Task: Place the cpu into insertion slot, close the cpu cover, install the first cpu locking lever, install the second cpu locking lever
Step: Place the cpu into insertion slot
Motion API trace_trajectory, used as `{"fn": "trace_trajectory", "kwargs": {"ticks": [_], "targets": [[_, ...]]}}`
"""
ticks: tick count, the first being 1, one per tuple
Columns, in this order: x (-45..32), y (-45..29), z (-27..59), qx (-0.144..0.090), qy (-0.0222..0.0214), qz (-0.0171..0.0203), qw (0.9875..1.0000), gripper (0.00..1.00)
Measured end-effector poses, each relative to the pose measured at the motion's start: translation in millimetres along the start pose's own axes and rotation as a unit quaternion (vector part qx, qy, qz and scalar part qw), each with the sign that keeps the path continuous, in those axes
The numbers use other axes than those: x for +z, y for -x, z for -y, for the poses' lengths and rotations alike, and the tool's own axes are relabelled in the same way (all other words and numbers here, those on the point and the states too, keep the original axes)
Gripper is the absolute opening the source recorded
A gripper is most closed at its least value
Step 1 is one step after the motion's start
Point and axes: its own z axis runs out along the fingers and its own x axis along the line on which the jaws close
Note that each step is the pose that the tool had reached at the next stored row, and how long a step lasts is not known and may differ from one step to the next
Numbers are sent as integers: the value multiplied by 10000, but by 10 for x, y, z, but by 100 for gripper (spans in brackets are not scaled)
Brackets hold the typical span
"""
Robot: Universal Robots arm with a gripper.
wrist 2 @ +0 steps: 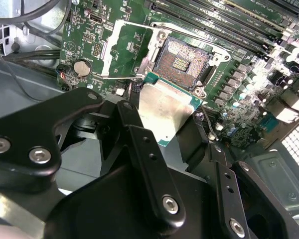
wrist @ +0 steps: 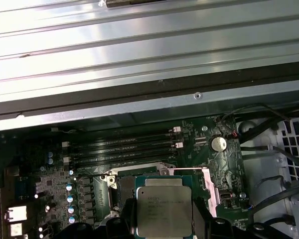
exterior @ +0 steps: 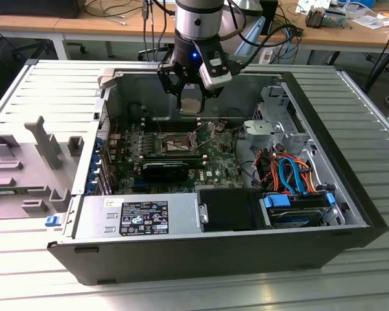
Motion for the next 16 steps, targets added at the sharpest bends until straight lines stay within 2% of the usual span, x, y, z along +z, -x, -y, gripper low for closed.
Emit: {"fn": "trace_trajectory", "kwargs": {"ticks": [16], "targets": [[1, 0, 0, 61, 0, 6, 10000, 54]]}}
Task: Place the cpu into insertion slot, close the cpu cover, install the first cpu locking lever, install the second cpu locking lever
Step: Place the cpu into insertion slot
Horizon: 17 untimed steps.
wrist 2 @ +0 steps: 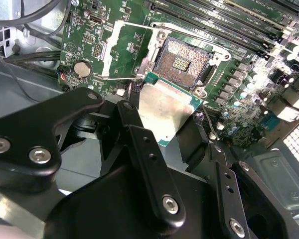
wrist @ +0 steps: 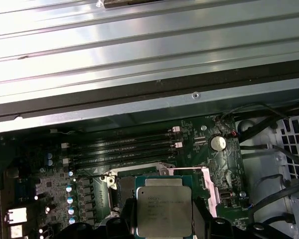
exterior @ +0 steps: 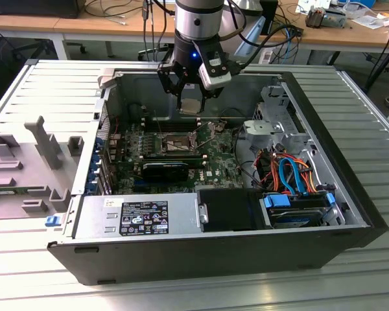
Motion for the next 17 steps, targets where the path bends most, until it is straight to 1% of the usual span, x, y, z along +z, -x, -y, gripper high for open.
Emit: {"fn": "trace_trajectory", "kwargs": {"ticks": [12, 17], "targets": [[1, 0, 0, 55, 1, 5, 10000, 54], [2, 0, 1, 146, 1, 13, 9999, 54]]}}
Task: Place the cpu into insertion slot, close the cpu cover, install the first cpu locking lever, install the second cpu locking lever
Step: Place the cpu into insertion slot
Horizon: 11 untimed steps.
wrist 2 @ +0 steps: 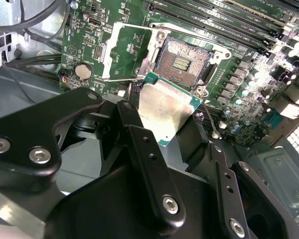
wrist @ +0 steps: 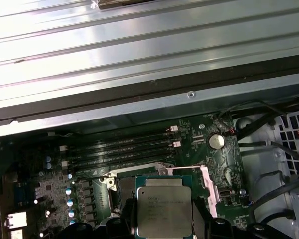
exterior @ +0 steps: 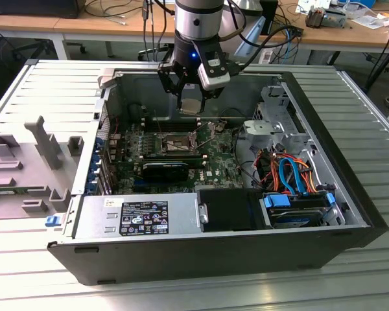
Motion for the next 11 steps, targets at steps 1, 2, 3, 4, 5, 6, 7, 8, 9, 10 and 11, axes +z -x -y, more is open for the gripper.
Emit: {"fn": "trace_trajectory", "kwargs": {"ticks": [1, 2, 3, 4, 5, 6, 7, 8, 9, 10, 11], "targets": [[0, 0, 0, 8, 0, 1, 10000, 54], [0, 0, 0, 15, 0, 2, 10000, 54], [0, 0, 0, 19, 0, 2, 10000, 54], [0, 0, 0, 23, 0, 2, 10000, 54], [0, 0, 0, 28, 0, 2, 10000, 54], [0, 0, 0, 31, 0, 3, 10000, 54], [0, 0, 0, 35, 0, 3, 10000, 54], [0, 0, 0, 38, 0, 4, 10000, 54], [1, 0, 0, 42, 1, 4, 10000, 54], [1, 0, 1, 46, 1, 4, 10000, 54], [1, 0, 1, 52, 0, 5, 10000, 54]]}}
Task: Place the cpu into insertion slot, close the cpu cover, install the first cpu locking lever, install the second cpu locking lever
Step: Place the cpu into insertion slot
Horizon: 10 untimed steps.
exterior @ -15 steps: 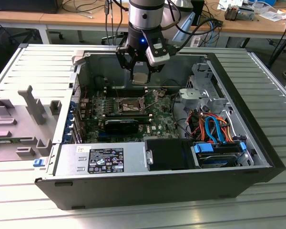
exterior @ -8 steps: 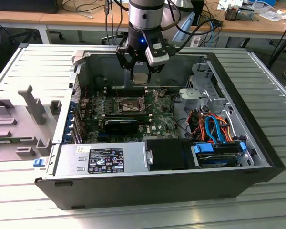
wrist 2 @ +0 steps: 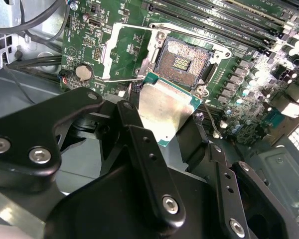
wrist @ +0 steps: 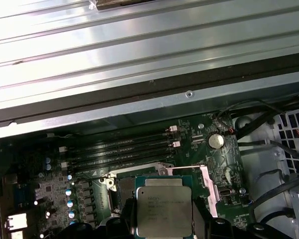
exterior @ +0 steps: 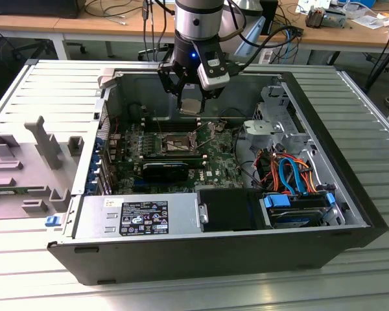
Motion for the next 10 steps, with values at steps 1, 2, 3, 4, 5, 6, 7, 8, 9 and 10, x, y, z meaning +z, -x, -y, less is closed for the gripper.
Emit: {"fn": "trace_trajectory", "kwargs": {"ticks": [1, 2, 3, 4, 5, 6, 7, 8, 9, 10], "targets": [[0, 0, 0, 6, 0, 1, 10000, 54], [0, 0, 0, 11, 0, 1, 10000, 54], [0, 0, 0, 14, 0, 1, 10000, 54], [0, 0, 0, 22, 1, 2, 10000, 54], [0, 0, 0, 27, 0, 3, 10000, 54], [1, 0, 0, 30, 1, 3, 10000, 54], [1, 0, 0, 33, 0, 3, 10000, 54], [0, 0, 1, 39, 0, 4, 10000, 54], [1, 0, 1, 45, 1, 4, 10000, 54], [1, 0, 1, 51, 1, 5, 10000, 54]]}}
